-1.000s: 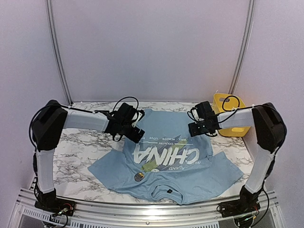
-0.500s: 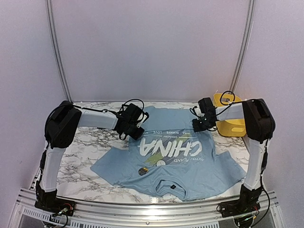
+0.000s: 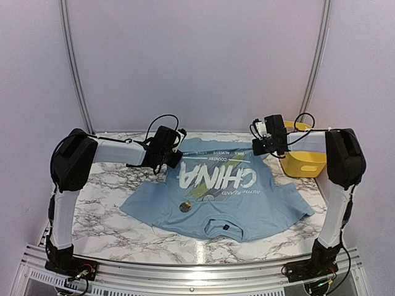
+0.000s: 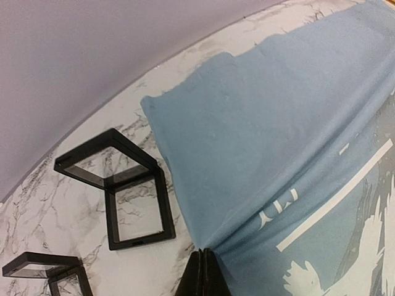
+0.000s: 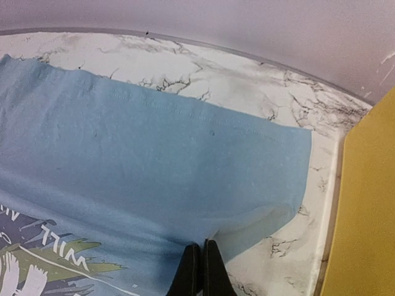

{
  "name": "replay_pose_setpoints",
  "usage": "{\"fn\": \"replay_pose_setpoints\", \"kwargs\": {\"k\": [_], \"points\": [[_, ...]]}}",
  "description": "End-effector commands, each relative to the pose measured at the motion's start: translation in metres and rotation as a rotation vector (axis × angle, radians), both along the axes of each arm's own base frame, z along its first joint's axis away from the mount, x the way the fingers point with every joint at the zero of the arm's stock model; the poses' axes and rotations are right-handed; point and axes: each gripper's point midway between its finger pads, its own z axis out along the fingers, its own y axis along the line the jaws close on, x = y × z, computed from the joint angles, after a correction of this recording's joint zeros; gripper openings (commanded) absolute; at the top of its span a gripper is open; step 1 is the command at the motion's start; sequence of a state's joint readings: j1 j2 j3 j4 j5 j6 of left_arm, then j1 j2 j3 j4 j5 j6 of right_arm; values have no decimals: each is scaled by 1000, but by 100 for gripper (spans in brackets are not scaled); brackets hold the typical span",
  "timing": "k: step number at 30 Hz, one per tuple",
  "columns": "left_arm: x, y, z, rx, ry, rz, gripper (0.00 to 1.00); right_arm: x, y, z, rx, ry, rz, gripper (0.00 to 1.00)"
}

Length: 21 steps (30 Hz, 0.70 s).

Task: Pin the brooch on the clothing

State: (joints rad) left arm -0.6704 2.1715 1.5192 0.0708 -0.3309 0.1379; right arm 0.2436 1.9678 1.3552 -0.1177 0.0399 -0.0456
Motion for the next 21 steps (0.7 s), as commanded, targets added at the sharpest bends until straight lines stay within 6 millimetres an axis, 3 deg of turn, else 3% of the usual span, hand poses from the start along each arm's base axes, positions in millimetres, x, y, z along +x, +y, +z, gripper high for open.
{"fn": "replay_pose_setpoints", "kwargs": {"k": [1,5,9,11,13,16,20,21], "points": [[21,27,34,8,-114,124,0,21,-17,29,-39,-128,-50,0],[30,30,23,28,-127,157,0,30,-14,7,-37,-95,-37,0],[43,31,-12,81,-67,177,0,41,-18,-25,-70,-36,-56,0],[44,29,-22,84,-48,171,0,44,-17,-30,-79,-4,-55,9],[44,25,-23,70,-43,162,0,44,-13,-12,-81,-25,-35,25],[45,21,-22,51,-39,149,0,30,2,29,-113,-106,12,39],[44,18,-21,37,-32,137,0,-8,26,55,-152,-156,57,48],[43,18,-20,35,-30,135,6,-19,28,56,-139,-143,53,49]]}}
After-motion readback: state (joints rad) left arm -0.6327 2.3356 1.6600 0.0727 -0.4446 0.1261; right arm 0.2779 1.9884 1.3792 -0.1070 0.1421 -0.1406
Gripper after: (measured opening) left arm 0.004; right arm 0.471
